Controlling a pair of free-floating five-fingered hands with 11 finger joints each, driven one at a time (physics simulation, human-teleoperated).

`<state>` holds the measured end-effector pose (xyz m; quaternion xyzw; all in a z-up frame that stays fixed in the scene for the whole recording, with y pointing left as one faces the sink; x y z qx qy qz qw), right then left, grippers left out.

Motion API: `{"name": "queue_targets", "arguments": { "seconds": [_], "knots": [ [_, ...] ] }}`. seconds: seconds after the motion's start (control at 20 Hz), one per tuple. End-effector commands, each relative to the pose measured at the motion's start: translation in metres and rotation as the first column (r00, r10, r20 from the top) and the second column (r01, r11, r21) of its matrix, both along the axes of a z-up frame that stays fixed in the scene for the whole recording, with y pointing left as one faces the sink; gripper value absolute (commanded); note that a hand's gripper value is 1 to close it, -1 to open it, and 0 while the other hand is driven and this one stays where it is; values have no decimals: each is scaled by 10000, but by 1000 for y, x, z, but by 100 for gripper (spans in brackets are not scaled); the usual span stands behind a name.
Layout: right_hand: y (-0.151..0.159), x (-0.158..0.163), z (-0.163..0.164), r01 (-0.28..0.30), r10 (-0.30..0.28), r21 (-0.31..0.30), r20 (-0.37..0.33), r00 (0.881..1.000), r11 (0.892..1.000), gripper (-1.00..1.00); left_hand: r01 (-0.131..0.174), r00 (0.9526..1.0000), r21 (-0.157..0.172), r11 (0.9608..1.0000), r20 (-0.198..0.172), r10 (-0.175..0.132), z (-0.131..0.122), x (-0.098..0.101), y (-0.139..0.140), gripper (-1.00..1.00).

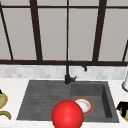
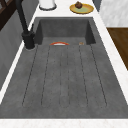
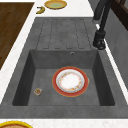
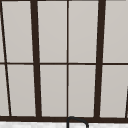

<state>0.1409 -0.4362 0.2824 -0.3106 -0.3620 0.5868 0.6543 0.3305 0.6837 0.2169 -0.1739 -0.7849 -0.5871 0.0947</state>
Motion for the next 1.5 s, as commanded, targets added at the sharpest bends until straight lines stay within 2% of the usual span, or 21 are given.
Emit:
{"name": "queue_targets", "arguments": {
  "seconds": [0.0,0.3,0.55,0.65,0.8,0.95,1.1,1.3,1.4,1.45],
  "knots": [
    [0,0,0,0,0,0,0,10000,10000,0,507,9987,0,9987,0,-507,31,-6,-19,100],
    [0,0,0,0,0,0,0,10000,10000,0,244,9994,-10,9997,227,-244,74,-19,-52,100],
    [0,0,0,0,0,0,0,10000,10000,0,140,9995,17,9999,289,-141,95,-28,-85,100],
    [0,0,0,0,0,0,0,10000,10000,0,114,9997,115,9999,226,-116,102,-33,-99,100],
    [0,0,0,0,0,0,0,10000,10000,0,41,9995,215,9998,319,-48,108,-35,-119,100],
    [0,0,0,0,0,0,0,10000,10000,0,58,9988,169,9998,483,-66,114,-37,-141,100],
    [0,0,0,0,0,0,0,10000,10000,0,-28,9988,164,9999,491,20,121,-37,-164,100],
    [0,0,0,0,0,0,0,10000,10000,0,64,9986,167,9998,516,-73,130,-42,-191,100],
    [0,0,0,0,0,0,0,10000,10000,0,69,9987,161,9998,497,-77,134,-44,-206,100],
    [0,0,0,0,0,0,0,10000,10000,0,-53,9995,248,9997,323,45,136,-42,-214,100]
  ]
}}
